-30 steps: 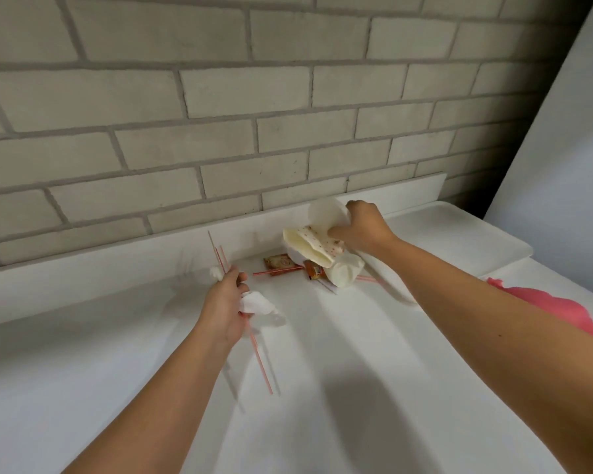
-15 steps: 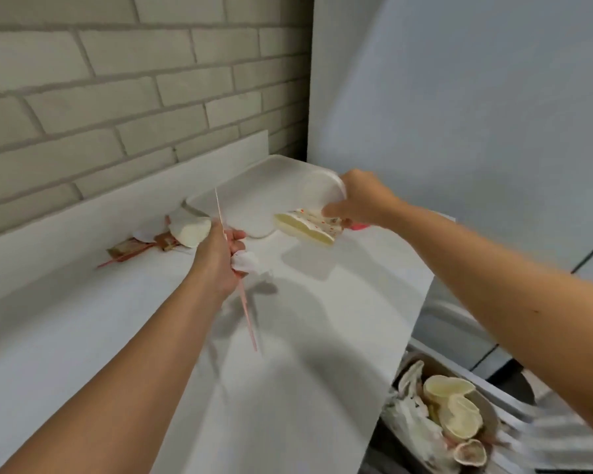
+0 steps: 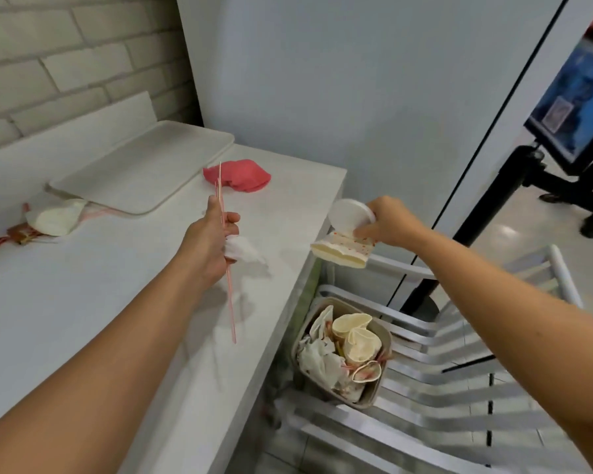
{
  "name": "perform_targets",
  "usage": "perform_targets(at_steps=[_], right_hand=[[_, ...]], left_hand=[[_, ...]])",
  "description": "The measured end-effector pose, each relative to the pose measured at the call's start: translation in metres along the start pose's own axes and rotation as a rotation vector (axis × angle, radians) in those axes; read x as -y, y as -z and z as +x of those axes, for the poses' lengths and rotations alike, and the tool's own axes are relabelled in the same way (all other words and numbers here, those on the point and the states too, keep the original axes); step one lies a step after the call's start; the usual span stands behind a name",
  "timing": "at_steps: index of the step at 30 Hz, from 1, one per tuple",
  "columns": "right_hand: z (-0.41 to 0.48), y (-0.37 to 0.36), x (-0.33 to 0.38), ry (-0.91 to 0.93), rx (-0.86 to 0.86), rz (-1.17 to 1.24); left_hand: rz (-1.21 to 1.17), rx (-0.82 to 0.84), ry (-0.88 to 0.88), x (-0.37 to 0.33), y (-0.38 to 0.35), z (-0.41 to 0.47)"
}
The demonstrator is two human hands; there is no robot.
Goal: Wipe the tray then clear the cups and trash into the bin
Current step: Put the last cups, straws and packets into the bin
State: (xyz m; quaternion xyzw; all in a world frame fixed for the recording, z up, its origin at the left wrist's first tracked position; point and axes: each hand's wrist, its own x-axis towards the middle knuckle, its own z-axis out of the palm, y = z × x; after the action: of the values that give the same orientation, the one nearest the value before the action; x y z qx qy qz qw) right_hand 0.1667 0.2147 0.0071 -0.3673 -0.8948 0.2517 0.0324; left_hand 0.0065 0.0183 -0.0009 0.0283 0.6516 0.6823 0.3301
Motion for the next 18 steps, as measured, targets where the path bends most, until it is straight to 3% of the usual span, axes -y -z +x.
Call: perform_targets(at_steps=[12, 18], right_hand=[[0.029, -0.130, -0.080, 0.056, 0.326, -0.192], [0.019, -0.195, -0.088, 0.195, 0.413, -0.348]], left_hand=[[0.008, -0.080, 0.038, 0.036, -0.049, -0.012], [-0.013, -0.157, 0.027, 0.044, -0.046, -0.022]])
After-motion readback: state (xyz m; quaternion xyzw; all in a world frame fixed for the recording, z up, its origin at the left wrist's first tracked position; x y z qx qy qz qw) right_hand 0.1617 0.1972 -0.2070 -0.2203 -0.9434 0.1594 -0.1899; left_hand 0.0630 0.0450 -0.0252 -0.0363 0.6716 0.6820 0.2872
